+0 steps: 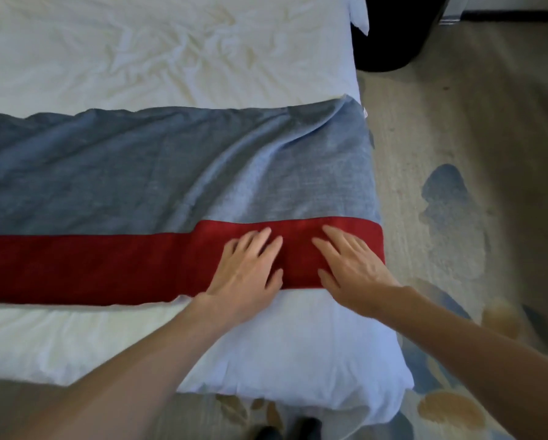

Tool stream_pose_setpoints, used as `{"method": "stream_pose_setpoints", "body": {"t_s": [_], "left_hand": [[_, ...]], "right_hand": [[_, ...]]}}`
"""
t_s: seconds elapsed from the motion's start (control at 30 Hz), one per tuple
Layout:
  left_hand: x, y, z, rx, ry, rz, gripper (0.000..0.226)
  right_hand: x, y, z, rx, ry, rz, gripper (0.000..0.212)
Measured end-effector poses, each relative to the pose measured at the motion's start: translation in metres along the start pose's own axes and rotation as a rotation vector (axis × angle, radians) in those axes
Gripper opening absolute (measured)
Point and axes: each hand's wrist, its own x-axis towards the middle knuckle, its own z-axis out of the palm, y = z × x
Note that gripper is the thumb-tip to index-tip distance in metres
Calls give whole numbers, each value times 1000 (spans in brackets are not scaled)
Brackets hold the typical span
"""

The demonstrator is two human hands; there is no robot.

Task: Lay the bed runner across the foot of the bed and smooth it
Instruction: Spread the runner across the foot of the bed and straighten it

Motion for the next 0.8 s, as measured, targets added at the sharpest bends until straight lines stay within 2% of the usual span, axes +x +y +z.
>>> {"method": "stream_pose_setpoints", "body": {"t_s": [0.13,0.27,0.4,0.5,0.8], "left_hand": [[-24,2,19,-7,-179,-33,52],[-24,12,26,4,-261,-107,42],[-13,26,19,66,-285,-143,46],[-19,41,20,75,-257,-100,46],[-42,55,40,29,-161,-2,30]], "right_hand": [[-28,-3,15,-27,-25,-19,50],[-28,-16,16,-135,-6,-14,13],[-25,-19,13,-164,-54,-12,23],[-35,-13,7,-157,-53,2,25],[-68,-16,25,-73,-89,56,25]]}}
